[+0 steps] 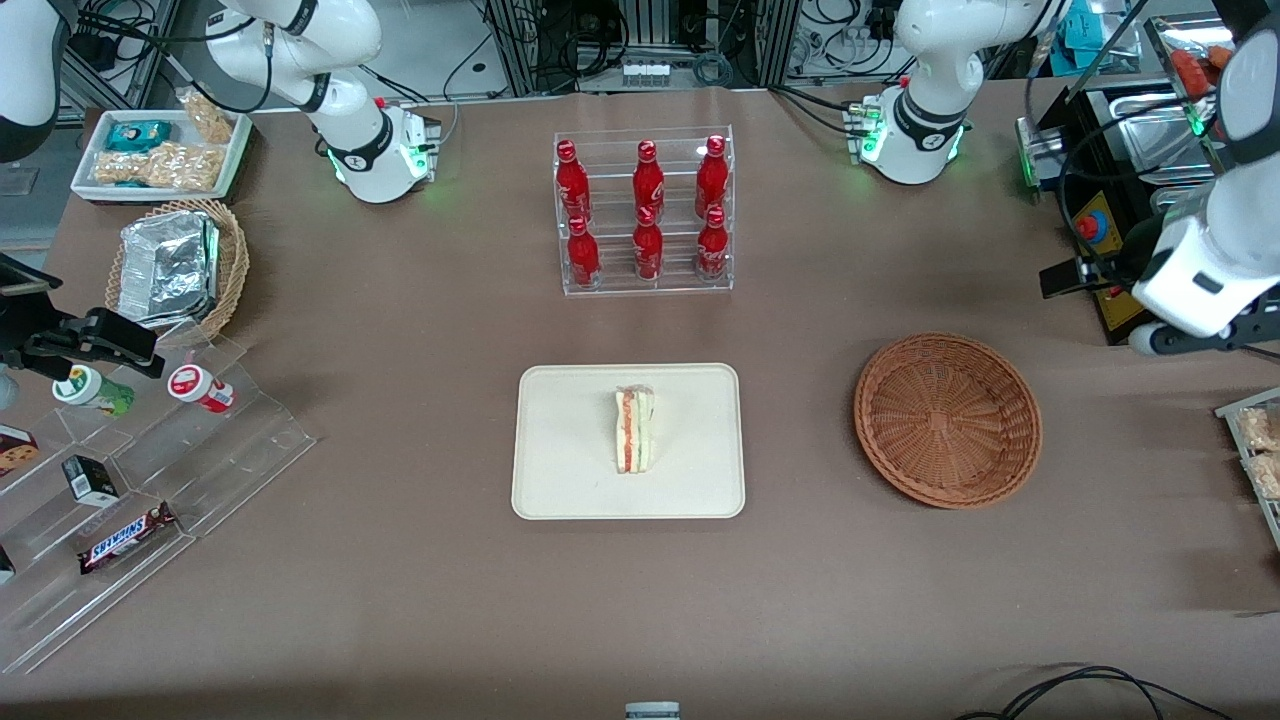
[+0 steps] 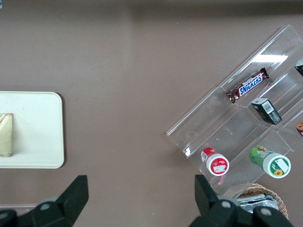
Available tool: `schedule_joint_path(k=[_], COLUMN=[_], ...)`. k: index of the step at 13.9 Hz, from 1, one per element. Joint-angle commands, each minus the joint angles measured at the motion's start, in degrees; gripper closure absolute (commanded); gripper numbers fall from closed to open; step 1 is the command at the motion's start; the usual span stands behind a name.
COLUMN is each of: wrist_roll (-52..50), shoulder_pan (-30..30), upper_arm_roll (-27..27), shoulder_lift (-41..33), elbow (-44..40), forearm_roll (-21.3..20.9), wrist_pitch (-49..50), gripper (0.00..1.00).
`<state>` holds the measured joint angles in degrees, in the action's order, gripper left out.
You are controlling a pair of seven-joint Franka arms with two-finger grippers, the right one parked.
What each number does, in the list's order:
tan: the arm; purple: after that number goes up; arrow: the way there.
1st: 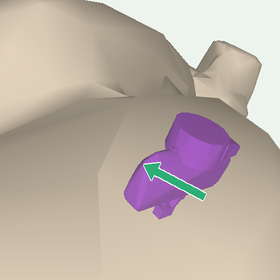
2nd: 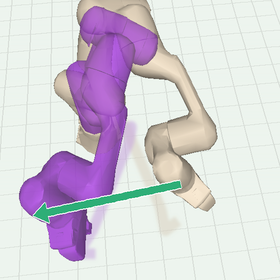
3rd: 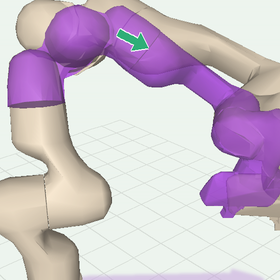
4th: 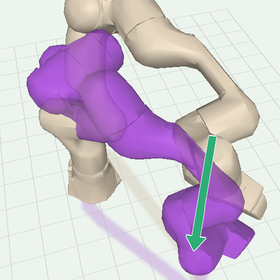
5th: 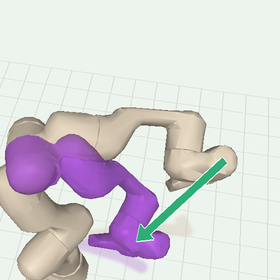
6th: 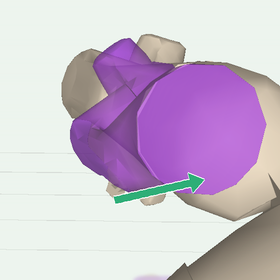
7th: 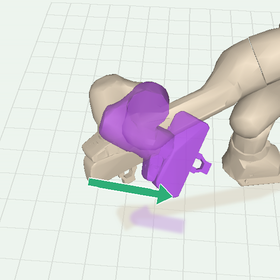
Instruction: Place sandwich from basket to tray
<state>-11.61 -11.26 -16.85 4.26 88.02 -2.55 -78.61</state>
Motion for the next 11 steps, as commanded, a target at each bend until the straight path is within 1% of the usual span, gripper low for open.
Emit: schedule_joint_path(k=[1, 3, 5, 7, 11], wrist_roll=[0.6, 0.6, 0.3, 0.5, 0.2], shoulder_pan=[2.1, 2.1, 3.5, 5.8, 8.4], upper_arm_roll=[1.2, 1.8, 5.5, 8.8, 9.5], shoulder_lift=[-2.7, -3.1, -3.9, -4.5, -4.4], elbow=[1.8, 1.8, 1.7, 1.7, 1.8], forearm_roll=[0.5, 0.5, 1.3, 3.2, 2.4], wrist_pitch=[-1.4, -1.3, -0.7, 0.9, 3.4], gripper=[0.00, 0.00, 0.00, 0.00, 0.00])
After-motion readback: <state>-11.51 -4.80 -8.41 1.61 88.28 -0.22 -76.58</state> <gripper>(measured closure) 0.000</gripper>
